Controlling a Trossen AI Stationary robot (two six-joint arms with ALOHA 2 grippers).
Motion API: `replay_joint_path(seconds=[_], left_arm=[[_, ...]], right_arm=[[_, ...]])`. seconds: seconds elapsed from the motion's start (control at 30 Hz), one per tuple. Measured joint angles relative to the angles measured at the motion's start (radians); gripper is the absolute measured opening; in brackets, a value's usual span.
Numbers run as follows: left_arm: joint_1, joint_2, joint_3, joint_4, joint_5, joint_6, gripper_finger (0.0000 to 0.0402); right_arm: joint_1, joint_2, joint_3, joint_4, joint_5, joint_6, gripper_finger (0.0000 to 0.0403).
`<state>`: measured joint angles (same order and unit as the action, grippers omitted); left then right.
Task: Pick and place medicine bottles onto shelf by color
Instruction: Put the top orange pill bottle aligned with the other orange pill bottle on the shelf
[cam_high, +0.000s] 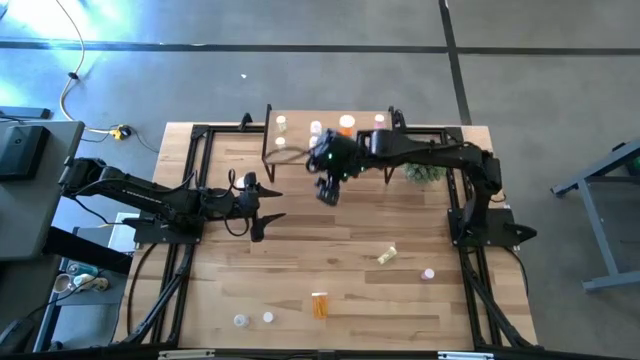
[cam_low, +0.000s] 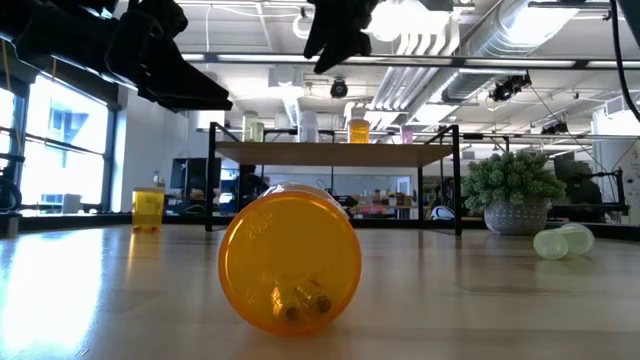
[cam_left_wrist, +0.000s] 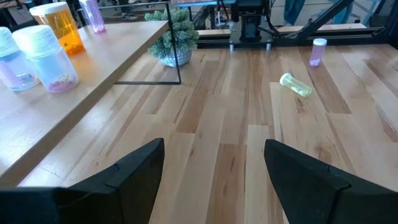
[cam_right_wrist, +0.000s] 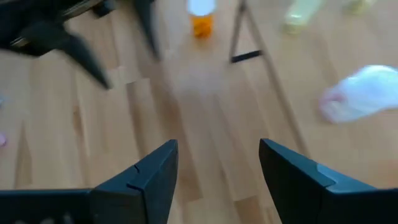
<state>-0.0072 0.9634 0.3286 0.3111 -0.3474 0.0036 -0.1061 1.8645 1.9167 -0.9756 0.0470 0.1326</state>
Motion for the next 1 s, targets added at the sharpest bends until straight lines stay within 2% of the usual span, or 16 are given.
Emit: replay_joint_path(seconds=[0.47, 1.0], left_arm=[[-0.001, -0.002, 0.0, -0.038, 0.004, -0.003, 0.0266], [-0.077, -0.006, 0.0, -0.048, 0.001, -0.056, 0.0266]], right_arm=[[0.224, 0.083, -0.001, -0.03, 0.19, 0.084, 0.0215], [0.331, 0.161, -0.001, -0.045, 0.21, 0.14, 0.0215]])
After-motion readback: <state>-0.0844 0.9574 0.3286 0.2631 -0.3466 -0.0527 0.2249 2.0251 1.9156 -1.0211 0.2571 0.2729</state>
